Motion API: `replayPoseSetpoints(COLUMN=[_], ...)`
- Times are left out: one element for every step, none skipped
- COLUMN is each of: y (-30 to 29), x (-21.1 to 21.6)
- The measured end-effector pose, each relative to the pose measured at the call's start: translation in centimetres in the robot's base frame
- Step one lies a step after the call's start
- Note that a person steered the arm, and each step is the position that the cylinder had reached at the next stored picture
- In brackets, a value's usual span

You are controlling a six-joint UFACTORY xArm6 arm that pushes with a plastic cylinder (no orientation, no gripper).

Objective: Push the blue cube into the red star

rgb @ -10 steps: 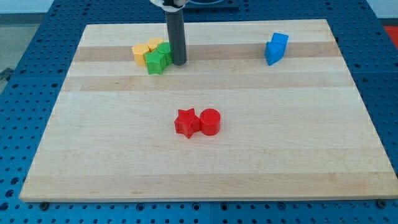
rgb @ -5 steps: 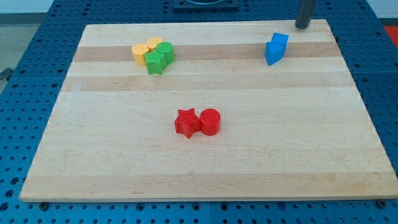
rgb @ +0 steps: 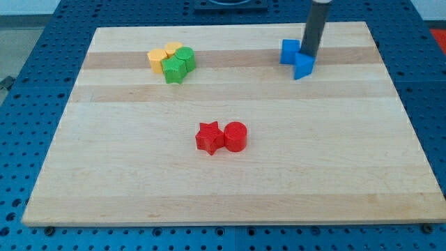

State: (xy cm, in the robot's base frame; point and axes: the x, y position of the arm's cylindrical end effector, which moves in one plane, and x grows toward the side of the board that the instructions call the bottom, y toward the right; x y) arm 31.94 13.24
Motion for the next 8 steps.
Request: replayPoseSetpoints(y=[-1.4, -0.1, 4.0, 4.9, 1.9, -1.5, -2.1, -2.5], x=[2.6, 1.3, -3.9, -8.4, -8.2, -4.3, 0.2, 4.4])
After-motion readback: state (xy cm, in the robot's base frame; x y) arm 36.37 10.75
